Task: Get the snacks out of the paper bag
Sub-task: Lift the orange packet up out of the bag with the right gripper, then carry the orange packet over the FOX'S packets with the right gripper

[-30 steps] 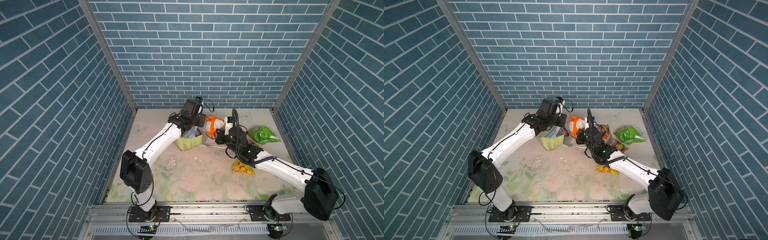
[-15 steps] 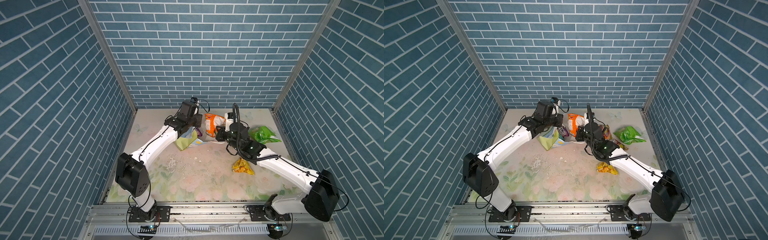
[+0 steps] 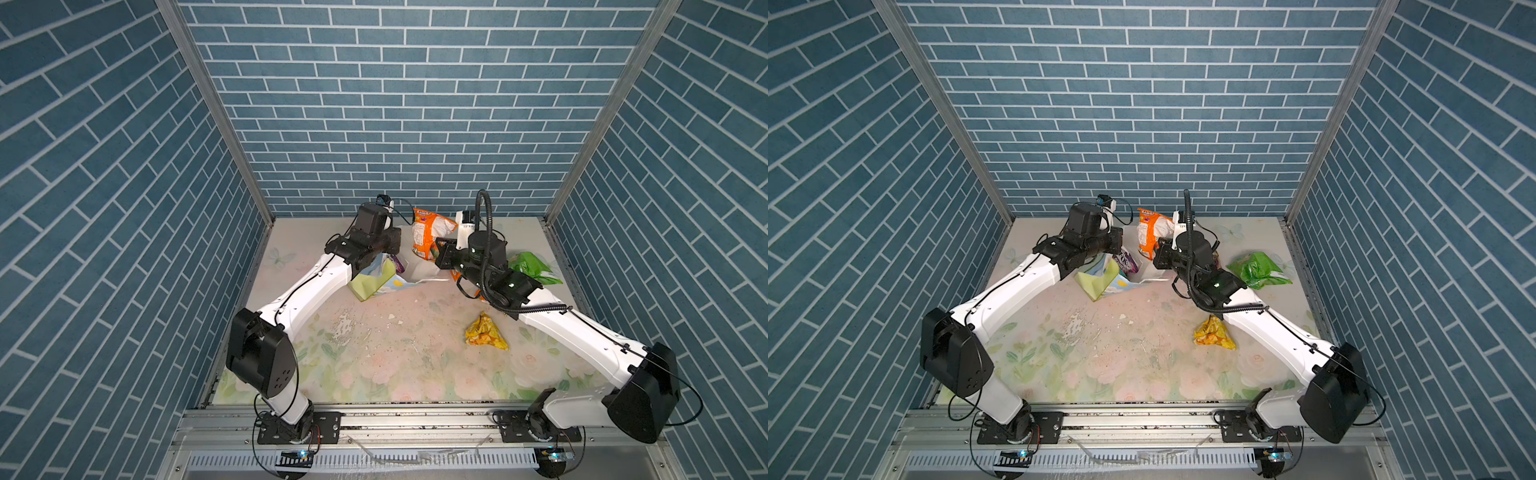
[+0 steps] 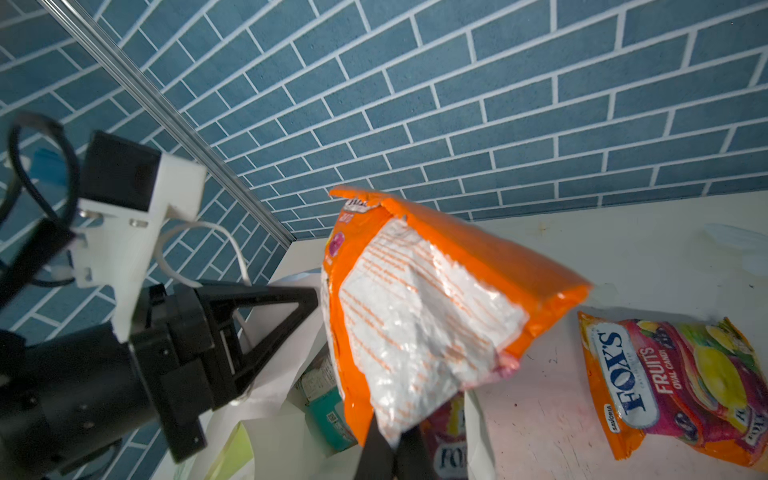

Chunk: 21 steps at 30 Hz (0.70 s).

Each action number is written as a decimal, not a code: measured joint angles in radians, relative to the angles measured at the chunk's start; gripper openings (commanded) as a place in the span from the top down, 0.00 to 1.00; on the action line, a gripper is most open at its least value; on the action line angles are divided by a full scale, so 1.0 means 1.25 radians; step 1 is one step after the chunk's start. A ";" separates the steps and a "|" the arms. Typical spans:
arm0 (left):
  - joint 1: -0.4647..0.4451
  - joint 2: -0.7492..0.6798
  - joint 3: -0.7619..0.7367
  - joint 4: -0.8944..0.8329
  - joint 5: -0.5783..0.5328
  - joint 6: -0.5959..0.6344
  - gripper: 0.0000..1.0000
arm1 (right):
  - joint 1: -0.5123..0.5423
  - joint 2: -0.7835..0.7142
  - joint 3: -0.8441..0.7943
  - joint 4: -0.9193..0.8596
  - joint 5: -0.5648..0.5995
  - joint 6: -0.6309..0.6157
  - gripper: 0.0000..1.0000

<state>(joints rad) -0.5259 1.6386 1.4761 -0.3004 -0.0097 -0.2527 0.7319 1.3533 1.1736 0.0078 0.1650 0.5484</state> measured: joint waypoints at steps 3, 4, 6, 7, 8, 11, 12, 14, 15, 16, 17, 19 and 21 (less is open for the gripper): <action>0.000 -0.004 -0.002 0.000 0.001 -0.001 1.00 | -0.007 0.000 0.016 0.000 0.003 -0.005 1.00; 0.002 -0.004 -0.003 0.000 0.001 -0.001 1.00 | -0.010 0.000 0.020 0.000 0.004 -0.005 1.00; 0.004 -0.006 -0.005 0.000 0.002 -0.001 1.00 | -0.014 0.000 0.024 0.000 0.005 -0.006 1.00; 0.005 -0.006 -0.006 0.000 0.002 -0.001 1.00 | -0.016 0.000 0.025 0.000 0.005 -0.009 1.00; 0.005 -0.008 -0.008 0.001 0.003 -0.001 1.00 | -0.019 0.000 0.025 -0.001 0.005 -0.010 1.00; 0.007 -0.013 -0.011 0.001 0.003 -0.001 1.00 | -0.030 0.000 0.025 -0.002 0.006 -0.017 1.00; 0.009 -0.015 -0.013 0.001 0.003 -0.001 1.00 | -0.034 -0.002 0.025 -0.005 0.007 -0.020 1.00; 0.011 -0.019 -0.017 0.002 0.003 -0.001 1.00 | -0.042 -0.007 0.025 -0.016 0.013 -0.024 1.00; 0.012 -0.021 -0.020 0.004 0.003 -0.001 1.00 | -0.046 -0.013 0.025 -0.025 0.018 -0.025 1.00; 0.014 -0.023 -0.024 0.006 0.003 -0.001 1.00 | -0.050 -0.018 0.025 -0.032 0.023 -0.026 1.00; 0.015 -0.026 -0.028 0.008 0.003 -0.001 1.00 | -0.053 -0.023 0.025 -0.038 0.028 -0.026 1.00; 0.018 -0.034 -0.039 0.015 0.003 -0.002 1.00 | -0.062 -0.039 0.025 -0.046 0.041 -0.027 1.00; 0.021 -0.042 -0.049 0.023 0.003 -0.003 1.00 | -0.072 -0.055 0.025 -0.056 0.049 -0.027 1.00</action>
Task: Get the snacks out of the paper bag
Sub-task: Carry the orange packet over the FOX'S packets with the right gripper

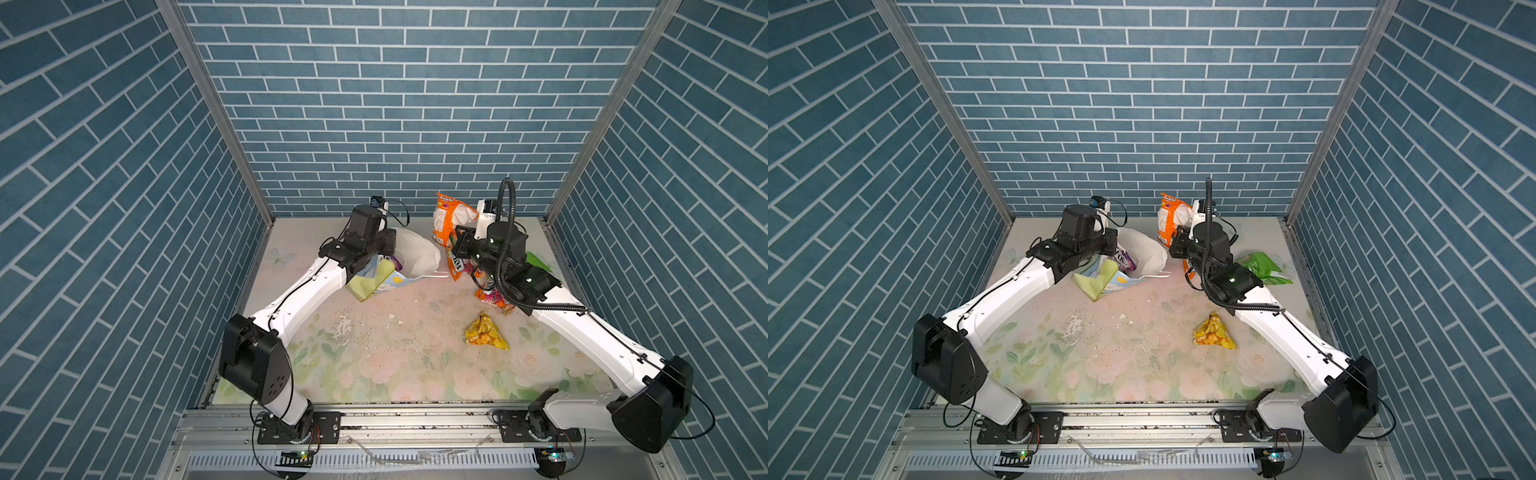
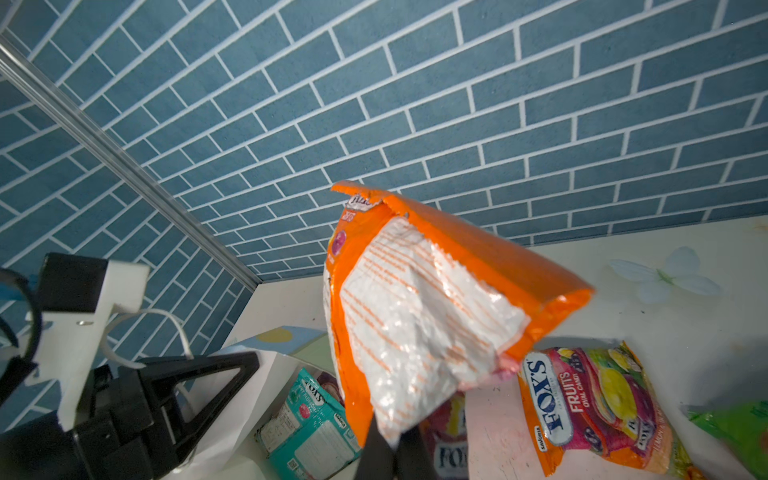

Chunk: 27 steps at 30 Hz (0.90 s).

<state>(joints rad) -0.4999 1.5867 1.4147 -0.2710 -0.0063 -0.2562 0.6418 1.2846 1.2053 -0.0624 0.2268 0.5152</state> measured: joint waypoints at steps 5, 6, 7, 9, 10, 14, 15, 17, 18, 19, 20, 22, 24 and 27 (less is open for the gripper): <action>0.008 -0.016 -0.019 0.016 0.001 -0.002 1.00 | -0.020 -0.052 0.000 -0.053 0.032 -0.001 1.00; 0.010 -0.019 -0.023 0.020 0.002 -0.002 1.00 | -0.022 -0.067 -0.002 -0.065 0.043 -0.002 1.00; 0.012 -0.022 -0.028 0.026 0.004 -0.002 1.00 | -0.024 -0.080 -0.007 -0.074 0.052 -0.002 1.00; 0.018 -0.032 -0.045 0.039 0.006 -0.003 1.00 | -0.027 -0.118 -0.024 -0.095 0.077 -0.003 1.00; 0.020 -0.037 -0.052 0.044 0.007 -0.005 1.00 | -0.028 -0.137 -0.035 -0.106 0.090 -0.003 1.00; 0.028 -0.060 -0.084 0.066 0.013 -0.011 1.00 | -0.035 -0.206 -0.085 -0.160 0.138 0.003 1.00; 0.029 -0.064 -0.090 0.070 0.014 -0.013 1.00 | -0.038 -0.217 -0.094 -0.179 0.149 0.004 1.00; 0.030 -0.071 -0.097 0.074 0.017 -0.015 1.00 | -0.042 -0.229 -0.105 -0.215 0.163 0.010 1.00; 0.030 -0.072 -0.100 0.078 0.019 -0.016 1.00 | -0.044 -0.233 -0.109 -0.233 0.168 0.016 1.00; 0.031 -0.072 -0.103 0.082 0.021 -0.017 1.00 | -0.045 -0.236 -0.112 -0.252 0.173 0.021 1.00; 0.031 -0.072 -0.105 0.086 0.022 -0.017 1.00 | -0.047 -0.238 -0.114 -0.269 0.176 0.025 1.00; 0.031 -0.072 -0.110 0.093 0.025 -0.019 1.00 | -0.049 -0.246 -0.120 -0.299 0.179 0.031 1.00; 0.031 -0.072 -0.111 0.096 0.026 -0.020 1.00 | -0.049 -0.256 -0.127 -0.320 0.180 0.038 1.00; 0.032 -0.072 -0.114 0.100 0.028 -0.022 1.00 | -0.054 -0.267 -0.133 -0.341 0.177 0.052 1.00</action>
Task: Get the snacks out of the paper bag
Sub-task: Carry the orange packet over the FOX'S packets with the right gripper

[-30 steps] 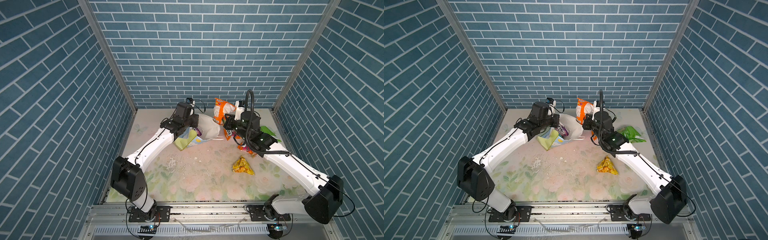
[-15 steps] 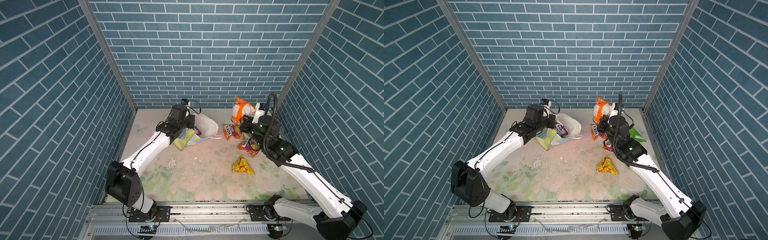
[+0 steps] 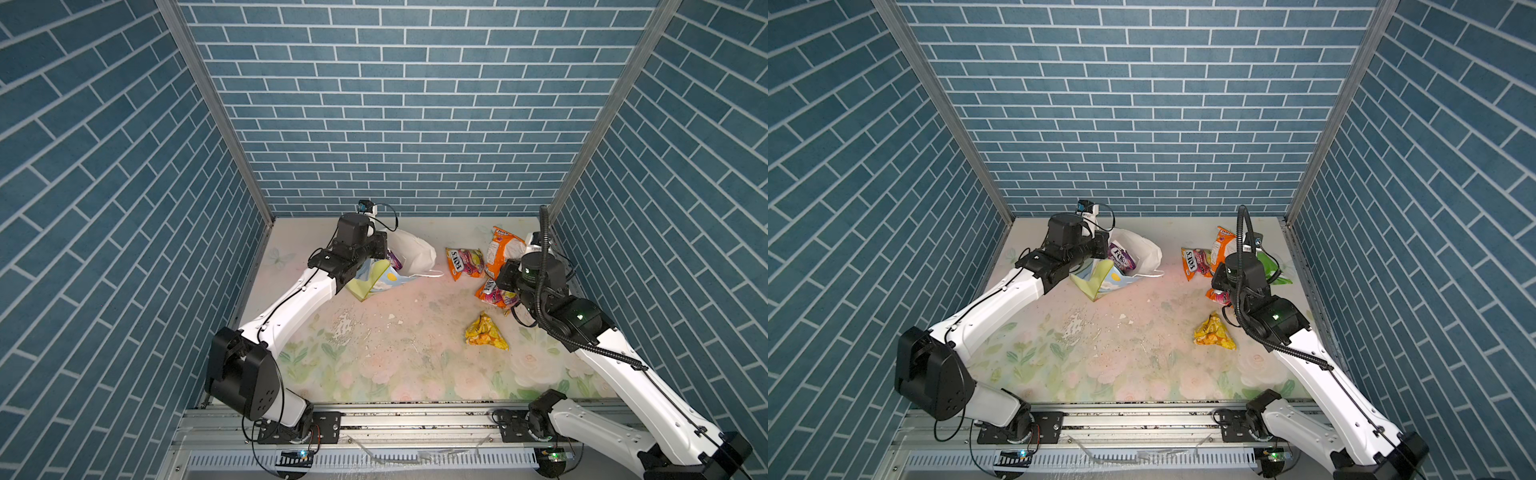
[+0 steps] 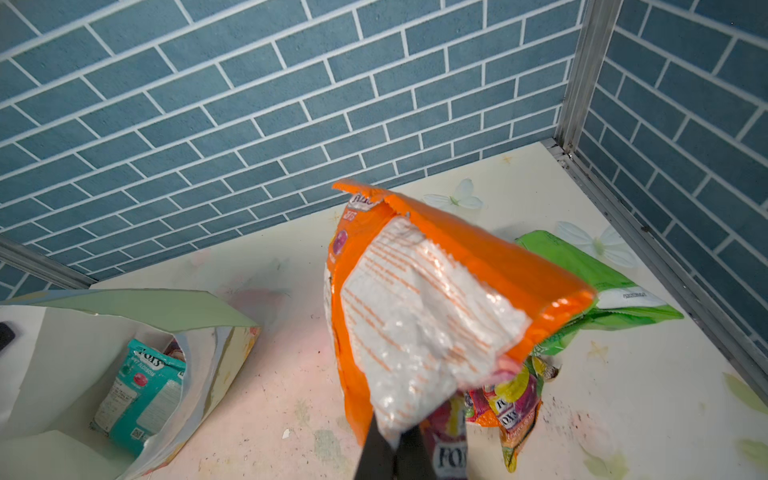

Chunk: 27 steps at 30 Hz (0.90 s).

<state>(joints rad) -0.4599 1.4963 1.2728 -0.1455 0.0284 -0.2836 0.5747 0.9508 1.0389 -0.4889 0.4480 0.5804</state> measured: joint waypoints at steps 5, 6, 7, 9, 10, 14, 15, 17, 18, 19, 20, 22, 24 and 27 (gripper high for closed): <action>0.002 0.000 -0.002 0.002 0.000 -0.001 1.00 | -0.005 0.005 -0.020 -0.005 -0.016 0.018 1.00; 0.003 0.000 -0.002 0.002 -0.001 -0.002 1.00 | -0.006 0.009 -0.025 -0.005 -0.019 0.020 1.00; 0.003 0.000 -0.003 0.002 0.000 -0.003 1.00 | -0.008 0.014 -0.029 -0.005 -0.022 0.020 1.00; 0.003 0.000 -0.003 0.002 0.000 -0.007 1.00 | -0.013 0.027 -0.038 -0.004 -0.028 0.020 1.00; 0.003 0.000 -0.003 0.002 -0.001 -0.008 1.00 | -0.016 0.034 -0.042 -0.004 -0.031 0.020 1.00; 0.003 0.000 -0.004 0.002 -0.002 -0.012 1.00 | -0.031 0.061 -0.060 -0.001 -0.053 0.021 1.00; 0.003 0.000 -0.004 0.002 -0.003 -0.013 1.00 | -0.033 0.070 -0.064 0.003 -0.059 0.021 1.00; 0.003 0.000 -0.005 0.004 -0.004 -0.013 1.00 | -0.035 0.089 -0.066 0.009 -0.069 0.022 1.00; 0.003 0.000 -0.006 0.005 -0.004 -0.013 1.00 | -0.036 0.104 -0.066 0.014 -0.074 0.022 1.00; 0.003 0.000 -0.008 0.007 -0.004 -0.013 1.00 | -0.037 0.117 -0.066 0.019 -0.078 0.022 1.00; 0.003 0.000 -0.009 0.007 -0.004 -0.013 1.00 | -0.037 0.132 -0.065 0.023 -0.082 0.022 1.00; 0.003 0.000 -0.012 0.007 -0.004 -0.013 1.00 | -0.037 0.165 -0.065 0.030 -0.092 0.024 1.00; 0.003 0.000 -0.012 0.007 -0.005 -0.013 1.00 | -0.037 0.196 -0.065 0.035 -0.104 0.028 1.00; 0.003 0.000 -0.012 0.007 -0.006 -0.013 1.00 | -0.037 0.238 -0.065 0.046 -0.119 0.040 1.00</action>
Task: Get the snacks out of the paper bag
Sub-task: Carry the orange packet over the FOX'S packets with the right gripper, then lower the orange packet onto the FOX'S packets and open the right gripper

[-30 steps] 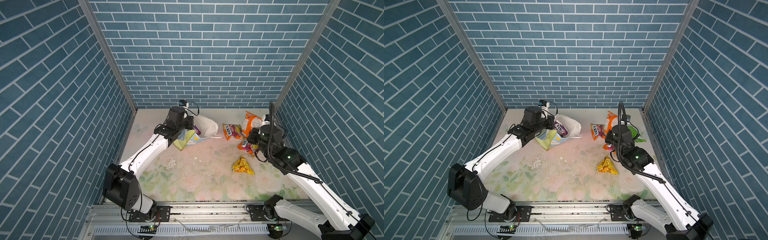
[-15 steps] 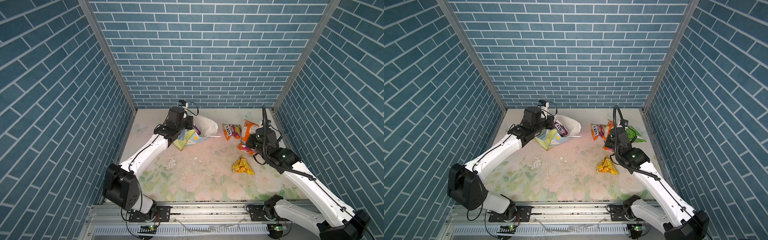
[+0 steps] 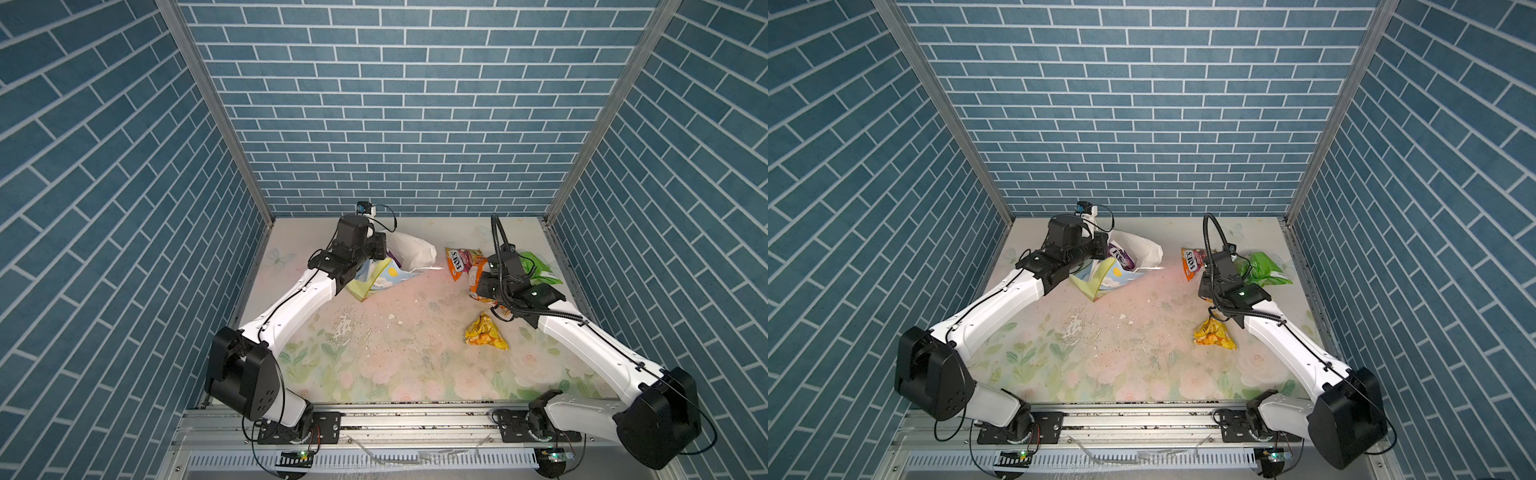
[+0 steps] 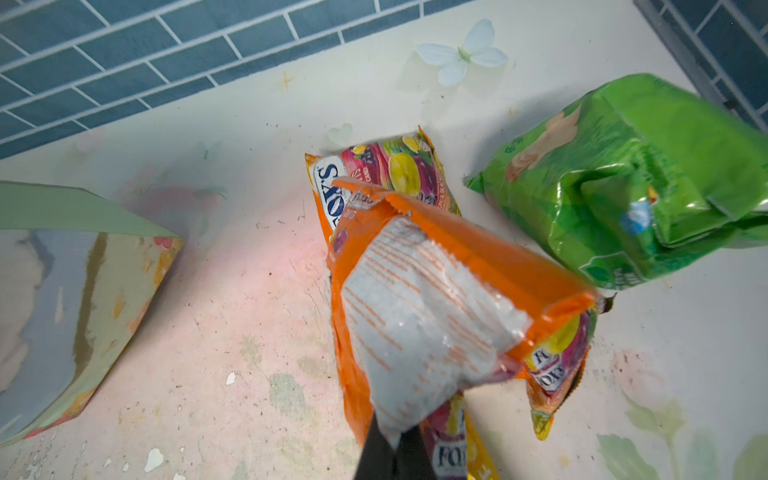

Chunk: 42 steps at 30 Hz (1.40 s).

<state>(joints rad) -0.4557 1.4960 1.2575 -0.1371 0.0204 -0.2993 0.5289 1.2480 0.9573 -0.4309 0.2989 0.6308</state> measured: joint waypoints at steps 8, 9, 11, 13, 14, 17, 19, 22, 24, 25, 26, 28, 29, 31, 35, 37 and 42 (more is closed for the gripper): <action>0.000 0.000 0.000 0.000 0.000 0.000 1.00 | 0.000 0.050 -0.002 0.044 -0.017 0.023 1.00; 0.000 0.000 0.000 0.000 0.000 0.000 1.00 | 0.000 0.054 -0.003 0.051 -0.018 0.024 1.00; 0.000 0.000 0.000 0.000 0.000 -0.001 1.00 | 0.000 0.062 -0.009 0.065 -0.019 0.029 1.00; 0.000 0.000 0.000 -0.001 0.001 -0.001 1.00 | 0.000 0.073 -0.018 0.077 -0.016 0.035 1.00; 0.000 0.000 0.000 -0.001 0.001 -0.001 1.00 | 0.000 0.078 -0.021 0.080 -0.013 0.036 1.00; 0.000 0.000 0.000 -0.004 0.003 -0.001 1.00 | 0.000 0.099 -0.033 0.090 -0.003 0.037 1.00; 0.000 0.000 0.000 -0.005 0.003 -0.001 1.00 | 0.000 0.113 -0.038 0.096 0.001 0.037 1.00; 0.000 0.000 0.000 -0.005 0.002 -0.001 1.00 | 0.000 0.138 -0.038 0.109 0.003 0.037 1.00; 0.000 0.000 0.000 -0.005 0.002 -0.001 1.00 | 0.000 0.154 -0.038 0.120 0.003 0.037 1.00; 0.000 0.000 0.000 -0.005 0.003 -0.001 1.00 | 0.000 0.161 -0.038 0.126 0.003 0.037 1.00; 0.000 0.000 0.000 -0.005 0.003 -0.001 1.00 | 0.000 0.167 -0.038 0.132 0.003 0.037 1.00; 0.000 0.000 0.000 -0.005 0.004 -0.002 1.00 | 0.000 0.177 -0.038 0.146 0.006 0.037 1.00; 0.000 0.000 0.000 -0.005 0.004 -0.003 1.00 | 0.000 0.182 -0.038 0.154 0.009 0.037 1.00; 0.000 0.000 0.000 -0.005 0.004 -0.003 1.00 | 0.000 0.199 -0.038 0.171 0.011 0.037 1.00; 0.000 0.002 0.000 -0.005 0.006 -0.004 1.00 | -0.004 0.243 -0.033 0.198 0.011 0.037 1.00; 0.000 0.005 0.001 -0.005 0.010 -0.006 1.00 | -0.008 0.263 -0.022 0.206 0.010 0.037 1.00; 0.000 0.031 0.023 -0.009 0.024 -0.012 1.00 | -0.019 0.295 0.004 0.227 0.005 0.036 1.00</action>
<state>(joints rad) -0.4557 1.5349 1.2869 -0.1478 0.0502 -0.3145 0.5049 1.6169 0.9623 -0.1474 0.3046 0.6762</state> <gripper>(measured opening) 0.049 0.047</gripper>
